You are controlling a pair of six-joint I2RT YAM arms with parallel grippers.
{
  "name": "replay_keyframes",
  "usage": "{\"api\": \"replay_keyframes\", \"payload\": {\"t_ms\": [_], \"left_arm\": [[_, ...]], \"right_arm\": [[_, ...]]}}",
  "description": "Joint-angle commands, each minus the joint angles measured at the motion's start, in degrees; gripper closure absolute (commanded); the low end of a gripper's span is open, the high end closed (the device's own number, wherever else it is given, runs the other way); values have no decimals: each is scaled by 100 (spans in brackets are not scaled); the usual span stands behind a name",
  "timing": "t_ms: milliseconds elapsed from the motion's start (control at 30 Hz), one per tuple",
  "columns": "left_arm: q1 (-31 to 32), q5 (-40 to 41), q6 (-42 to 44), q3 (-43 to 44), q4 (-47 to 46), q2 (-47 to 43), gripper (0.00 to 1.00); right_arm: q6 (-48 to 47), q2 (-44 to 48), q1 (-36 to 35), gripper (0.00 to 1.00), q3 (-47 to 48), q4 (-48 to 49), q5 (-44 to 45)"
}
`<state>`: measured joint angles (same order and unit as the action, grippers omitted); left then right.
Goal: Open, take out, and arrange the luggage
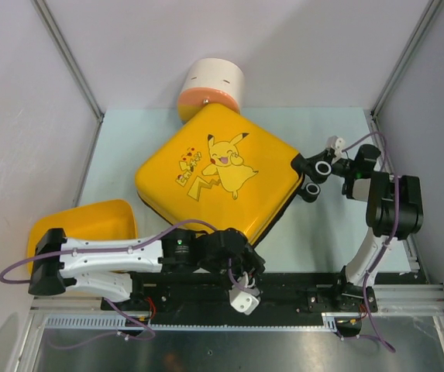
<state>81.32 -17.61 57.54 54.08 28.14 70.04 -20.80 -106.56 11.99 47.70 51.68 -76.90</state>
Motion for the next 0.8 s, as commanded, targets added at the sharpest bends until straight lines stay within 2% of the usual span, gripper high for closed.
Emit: {"api": "replay_keyframes", "payload": {"t_ms": [0, 233, 267, 300, 333, 367, 400, 533, 567, 600, 667, 700, 733, 767], "left_arm": [[429, -1448, 29, -302, 1563, -175, 100], [429, -1290, 170, -214, 1554, -96, 100], [429, -1185, 205, -188, 1545, -70, 100], [429, -1062, 118, -127, 1528, -26, 86], [429, -904, 4, 56, 1536, 44, 76], [411, -624, -119, 154, 1528, 80, 66], [385, -526, -338, 251, 1536, 106, 48], [139, -481, -874, 865, 1528, -52, 24], [104, -428, -1015, 971, 1528, -87, 15], [95, -323, -1225, 1085, 1519, -113, 11], [-10, -226, -1524, 1428, 1528, -192, 9], [-98, -269, -1665, 1551, 1528, -219, 1], [-203, -339, -1797, 1831, 1528, -236, 0], [-448, -392, -2068, 1973, 1519, -263, 0]], "right_arm": [[128, -452, -240, 100, 730, 1062, 1283], [752, -831, -539, 100, 916, 1740, 1187], [796, -831, -557, 97, 916, 1731, 1160], [988, -805, -566, 66, 925, 1679, 1160], [1059, -735, -566, 51, 925, 1487, 1230], [1086, -647, -505, 41, 925, 1311, 1248], [1060, -559, -461, 35, 925, 1092, 1265], [666, 82, -145, 31, 925, -644, 1590], [595, 362, -57, 30, 925, -955, 1669], [507, 521, 74, 28, 925, -1245, 1731], [271, 977, 216, 26, 951, -2089, 1950], [173, 1119, 294, 23, 1108, -2440, 2073], [68, 1242, 321, 22, 1231, -3261, 2370], [-72, 1356, 348, 21, 1407, -3652, 2547]]}}
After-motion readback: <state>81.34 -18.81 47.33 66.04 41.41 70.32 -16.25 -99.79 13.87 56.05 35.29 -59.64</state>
